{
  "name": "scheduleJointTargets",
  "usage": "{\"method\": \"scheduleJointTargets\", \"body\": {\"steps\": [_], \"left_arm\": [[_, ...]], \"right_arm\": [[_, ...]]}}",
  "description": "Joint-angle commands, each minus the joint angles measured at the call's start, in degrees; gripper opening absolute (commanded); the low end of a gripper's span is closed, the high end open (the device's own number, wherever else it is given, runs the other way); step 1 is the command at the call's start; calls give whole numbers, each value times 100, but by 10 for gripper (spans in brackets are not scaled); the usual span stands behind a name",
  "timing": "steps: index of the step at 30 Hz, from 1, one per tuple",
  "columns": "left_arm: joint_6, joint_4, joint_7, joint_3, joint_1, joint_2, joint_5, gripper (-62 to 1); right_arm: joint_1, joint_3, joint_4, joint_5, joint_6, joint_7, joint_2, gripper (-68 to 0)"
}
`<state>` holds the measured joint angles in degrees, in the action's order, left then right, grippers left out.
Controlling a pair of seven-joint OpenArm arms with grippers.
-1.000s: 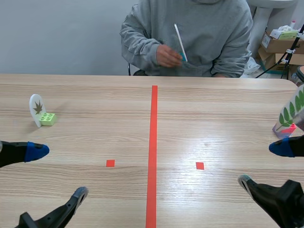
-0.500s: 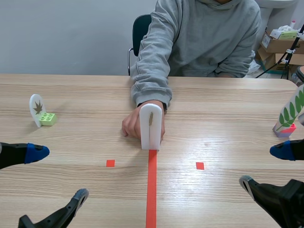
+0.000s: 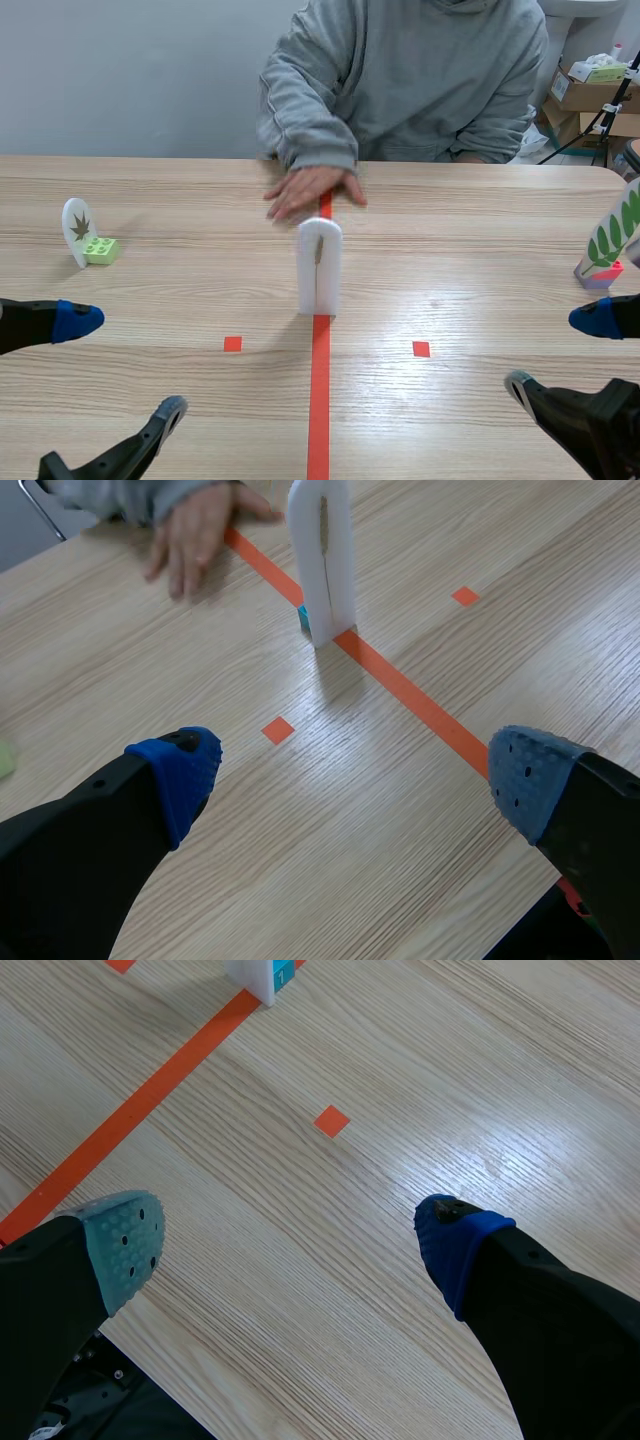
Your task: Do the leaf sorting experiment
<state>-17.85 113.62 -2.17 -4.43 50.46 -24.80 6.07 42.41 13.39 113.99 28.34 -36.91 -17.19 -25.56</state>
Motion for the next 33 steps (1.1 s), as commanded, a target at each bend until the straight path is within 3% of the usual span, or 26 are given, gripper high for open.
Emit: {"method": "scheduleJointTargets", "body": {"steps": [1, 33], "left_arm": [[11, 142, -92, -20, -17, -2, 55, -41], [11, 125, -33, -20, -96, 0, 31, -41]], "right_arm": [[-66, 15, 79, 42, -2, 61, -44, -165], [-63, 13, 79, 85, -50, 61, -44, -165]]}}
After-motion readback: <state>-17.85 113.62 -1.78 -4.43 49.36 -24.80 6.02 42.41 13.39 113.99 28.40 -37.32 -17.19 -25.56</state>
